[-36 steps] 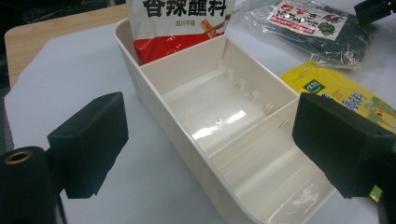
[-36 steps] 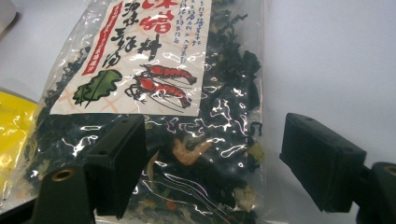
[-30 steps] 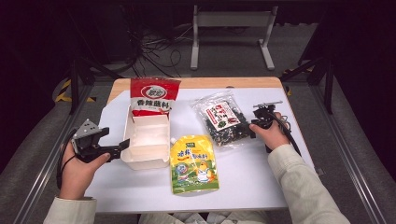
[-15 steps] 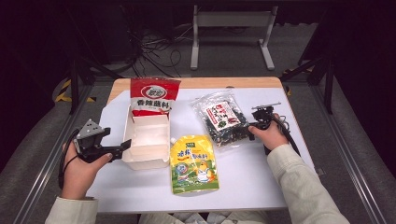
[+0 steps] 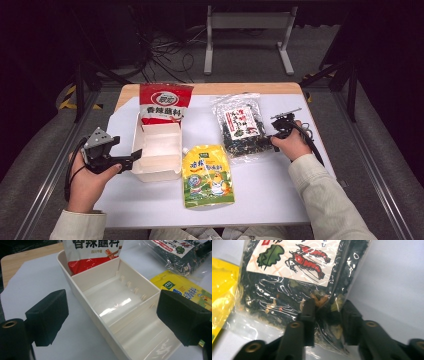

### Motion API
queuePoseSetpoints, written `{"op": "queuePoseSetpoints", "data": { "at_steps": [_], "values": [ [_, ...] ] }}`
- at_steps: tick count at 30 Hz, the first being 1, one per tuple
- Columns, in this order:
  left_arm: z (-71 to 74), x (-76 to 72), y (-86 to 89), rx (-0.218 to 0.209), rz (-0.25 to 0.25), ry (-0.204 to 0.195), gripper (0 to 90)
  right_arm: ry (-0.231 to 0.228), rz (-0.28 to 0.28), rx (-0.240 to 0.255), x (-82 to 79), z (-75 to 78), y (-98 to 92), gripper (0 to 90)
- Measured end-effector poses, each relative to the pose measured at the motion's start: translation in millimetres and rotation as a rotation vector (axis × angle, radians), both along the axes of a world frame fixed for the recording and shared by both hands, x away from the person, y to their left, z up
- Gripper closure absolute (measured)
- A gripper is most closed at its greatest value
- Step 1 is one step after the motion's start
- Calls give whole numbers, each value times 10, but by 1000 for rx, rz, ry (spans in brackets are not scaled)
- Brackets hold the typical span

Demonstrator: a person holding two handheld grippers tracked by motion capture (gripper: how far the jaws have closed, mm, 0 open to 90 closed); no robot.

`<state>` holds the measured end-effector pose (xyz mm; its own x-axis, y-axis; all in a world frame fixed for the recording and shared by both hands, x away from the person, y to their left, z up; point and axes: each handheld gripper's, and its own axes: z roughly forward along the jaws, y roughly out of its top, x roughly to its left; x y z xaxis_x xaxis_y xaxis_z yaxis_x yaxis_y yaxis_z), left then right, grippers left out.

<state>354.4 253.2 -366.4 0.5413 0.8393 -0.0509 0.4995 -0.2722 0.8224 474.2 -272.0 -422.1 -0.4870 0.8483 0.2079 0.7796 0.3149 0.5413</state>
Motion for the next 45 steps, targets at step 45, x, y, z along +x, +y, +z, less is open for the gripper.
{"op": "queuePoseSetpoints", "data": {
  "at_steps": [45],
  "values": [
    [49,-14,-874,-63,-295,2,116,-416,80,150,-1210,722,55,821]
  ]
}}
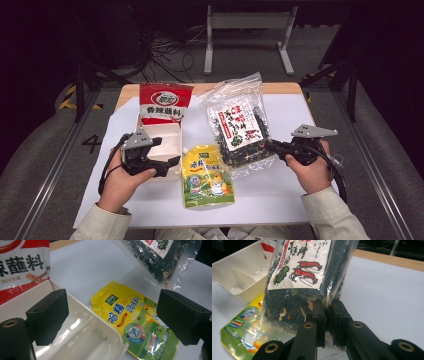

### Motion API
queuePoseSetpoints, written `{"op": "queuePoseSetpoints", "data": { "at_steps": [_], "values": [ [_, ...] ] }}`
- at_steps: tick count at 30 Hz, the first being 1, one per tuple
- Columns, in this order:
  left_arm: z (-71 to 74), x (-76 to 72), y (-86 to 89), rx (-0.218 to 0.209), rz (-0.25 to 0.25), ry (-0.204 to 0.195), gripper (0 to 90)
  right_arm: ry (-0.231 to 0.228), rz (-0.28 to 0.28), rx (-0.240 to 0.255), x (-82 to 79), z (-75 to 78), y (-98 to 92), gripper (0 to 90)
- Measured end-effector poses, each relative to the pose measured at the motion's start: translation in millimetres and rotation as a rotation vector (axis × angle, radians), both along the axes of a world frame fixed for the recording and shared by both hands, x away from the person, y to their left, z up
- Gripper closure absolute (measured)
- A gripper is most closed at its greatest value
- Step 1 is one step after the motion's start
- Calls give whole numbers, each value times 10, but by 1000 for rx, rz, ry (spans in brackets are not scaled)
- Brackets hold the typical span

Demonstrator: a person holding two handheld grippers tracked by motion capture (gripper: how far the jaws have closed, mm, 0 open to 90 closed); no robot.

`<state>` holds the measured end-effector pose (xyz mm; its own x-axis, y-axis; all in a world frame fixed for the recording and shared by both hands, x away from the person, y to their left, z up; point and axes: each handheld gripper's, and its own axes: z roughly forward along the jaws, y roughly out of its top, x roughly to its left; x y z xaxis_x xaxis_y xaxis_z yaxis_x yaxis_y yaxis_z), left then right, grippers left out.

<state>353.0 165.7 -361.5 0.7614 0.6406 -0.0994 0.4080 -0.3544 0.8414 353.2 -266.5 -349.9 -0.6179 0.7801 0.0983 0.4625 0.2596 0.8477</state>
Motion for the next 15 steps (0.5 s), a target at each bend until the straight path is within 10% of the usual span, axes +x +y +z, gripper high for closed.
{"op": "queuePoseSetpoints", "data": {
  "at_steps": [15],
  "values": [
    [-106,-107,-335,-47,-129,58,116,-78,77,45,-383,245,114,827]
  ]
}}
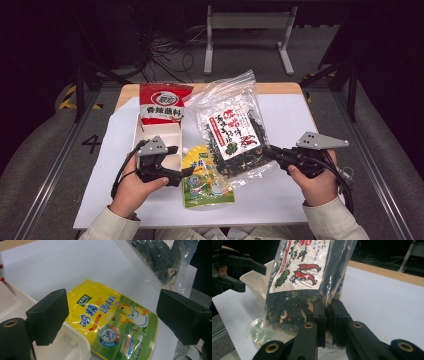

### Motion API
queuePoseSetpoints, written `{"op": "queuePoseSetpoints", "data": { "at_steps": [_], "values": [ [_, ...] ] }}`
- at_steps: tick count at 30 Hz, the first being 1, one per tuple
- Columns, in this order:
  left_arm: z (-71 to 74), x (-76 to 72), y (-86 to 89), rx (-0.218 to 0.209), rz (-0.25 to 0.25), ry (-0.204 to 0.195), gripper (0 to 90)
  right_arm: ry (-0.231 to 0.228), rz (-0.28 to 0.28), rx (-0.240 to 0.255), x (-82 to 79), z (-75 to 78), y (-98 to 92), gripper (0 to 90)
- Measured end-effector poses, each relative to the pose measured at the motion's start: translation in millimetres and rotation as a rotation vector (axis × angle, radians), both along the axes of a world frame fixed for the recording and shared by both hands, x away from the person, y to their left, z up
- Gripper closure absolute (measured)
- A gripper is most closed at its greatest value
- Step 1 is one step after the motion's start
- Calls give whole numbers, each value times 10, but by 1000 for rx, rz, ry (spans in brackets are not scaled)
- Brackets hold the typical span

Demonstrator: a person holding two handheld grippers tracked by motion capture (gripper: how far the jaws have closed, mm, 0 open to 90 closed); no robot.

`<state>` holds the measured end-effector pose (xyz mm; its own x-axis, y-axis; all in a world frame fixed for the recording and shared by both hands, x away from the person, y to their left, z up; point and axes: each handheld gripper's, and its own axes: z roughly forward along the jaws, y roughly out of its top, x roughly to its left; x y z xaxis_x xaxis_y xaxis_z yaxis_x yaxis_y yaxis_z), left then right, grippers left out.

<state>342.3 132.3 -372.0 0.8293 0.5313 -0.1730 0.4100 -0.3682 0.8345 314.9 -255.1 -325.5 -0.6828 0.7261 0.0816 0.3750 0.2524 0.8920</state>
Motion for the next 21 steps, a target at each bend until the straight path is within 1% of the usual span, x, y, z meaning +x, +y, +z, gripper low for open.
{"op": "queuePoseSetpoints", "data": {
  "at_steps": [1,2,3,5,8,10,11,12,14,15,16,17,18,20,21],
  "values": [
    [0,0,0,0,0,0,116,0,0,0,0,0,0,827],
    [-22,-1,-31,-7,-18,13,117,-1,12,2,-19,11,22,827],
    [-43,-5,-62,-16,-31,27,117,-1,12,2,-19,11,22,827],
    [-80,-2,-133,-18,-58,40,118,-7,19,-2,-39,19,46,830],
    [-106,-9,-201,-39,-79,53,122,-14,28,1,-57,28,72,837],
    [-119,-13,-242,-66,-91,65,126,-13,34,-1,-64,24,95,837],
    [-129,-9,-264,-83,-104,70,130,-16,39,-4,-68,20,109,837],
    [-138,-9,-287,-93,-109,78,133,-9,45,-5,-72,18,125,837],
    [-149,-8,-313,-109,-117,80,138,-14,59,-7,-83,3,167,838],
    [-151,-4,-319,-114,-124,75,149,-9,66,-10,-85,0,180,838],
    [-151,-10,-328,-127,-122,79,166,-12,73,-12,-89,-7,199,838],
    [-148,-9,-331,-138,-128,72,185,-11,81,-14,-93,-15,218,838],
    [-140,-14,-332,-142,-130,68,224,-7,89,-15,-94,-24,236,837],
    [-122,-15,-316,-150,-119,60,259,-7,104,-18,-95,-43,268,835],
    [-115,-5,-298,-164,-115,68,296,-3,115,-24,-88,-51,282,830]
  ]
}}
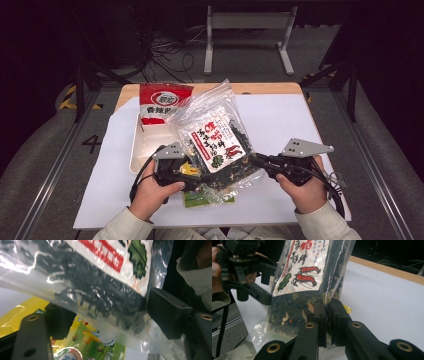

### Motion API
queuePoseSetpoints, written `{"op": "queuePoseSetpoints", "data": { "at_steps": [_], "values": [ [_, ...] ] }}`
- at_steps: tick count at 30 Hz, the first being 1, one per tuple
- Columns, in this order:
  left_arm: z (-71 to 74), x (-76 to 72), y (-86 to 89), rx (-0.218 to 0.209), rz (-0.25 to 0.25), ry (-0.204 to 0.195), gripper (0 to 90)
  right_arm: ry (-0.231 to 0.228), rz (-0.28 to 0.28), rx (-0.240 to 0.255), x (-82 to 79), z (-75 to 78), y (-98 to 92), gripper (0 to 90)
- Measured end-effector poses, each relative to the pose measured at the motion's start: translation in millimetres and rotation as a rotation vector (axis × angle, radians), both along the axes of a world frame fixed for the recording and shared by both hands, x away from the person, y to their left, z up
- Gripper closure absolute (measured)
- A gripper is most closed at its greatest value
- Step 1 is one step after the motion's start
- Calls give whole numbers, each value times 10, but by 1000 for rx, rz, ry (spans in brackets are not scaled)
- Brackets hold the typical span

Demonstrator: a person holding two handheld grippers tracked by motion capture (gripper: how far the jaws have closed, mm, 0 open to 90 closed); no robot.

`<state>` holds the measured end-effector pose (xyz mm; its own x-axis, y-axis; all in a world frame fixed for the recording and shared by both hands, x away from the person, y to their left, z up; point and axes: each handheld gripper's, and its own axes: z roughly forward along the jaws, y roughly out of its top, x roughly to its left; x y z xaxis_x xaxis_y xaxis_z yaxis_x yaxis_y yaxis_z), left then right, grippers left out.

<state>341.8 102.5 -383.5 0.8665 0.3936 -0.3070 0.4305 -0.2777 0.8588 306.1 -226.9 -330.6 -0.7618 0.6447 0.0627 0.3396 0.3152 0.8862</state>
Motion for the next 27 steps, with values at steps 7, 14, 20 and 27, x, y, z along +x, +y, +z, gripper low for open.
{"op": "queuePoseSetpoints", "data": {
  "at_steps": [7,14,20,27],
  "values": [
    [53,16,133,-81,20,-21,528,12,55,-50,38,-60,37,815],
    [134,-29,203,-138,1,-39,696,12,55,-79,64,-95,46,806],
    [227,-81,227,-127,-2,-100,712,7,72,-63,88,-108,39,739],
    [355,-122,302,-97,-14,-174,721,-13,59,-59,125,-125,33,572]
  ]
}}
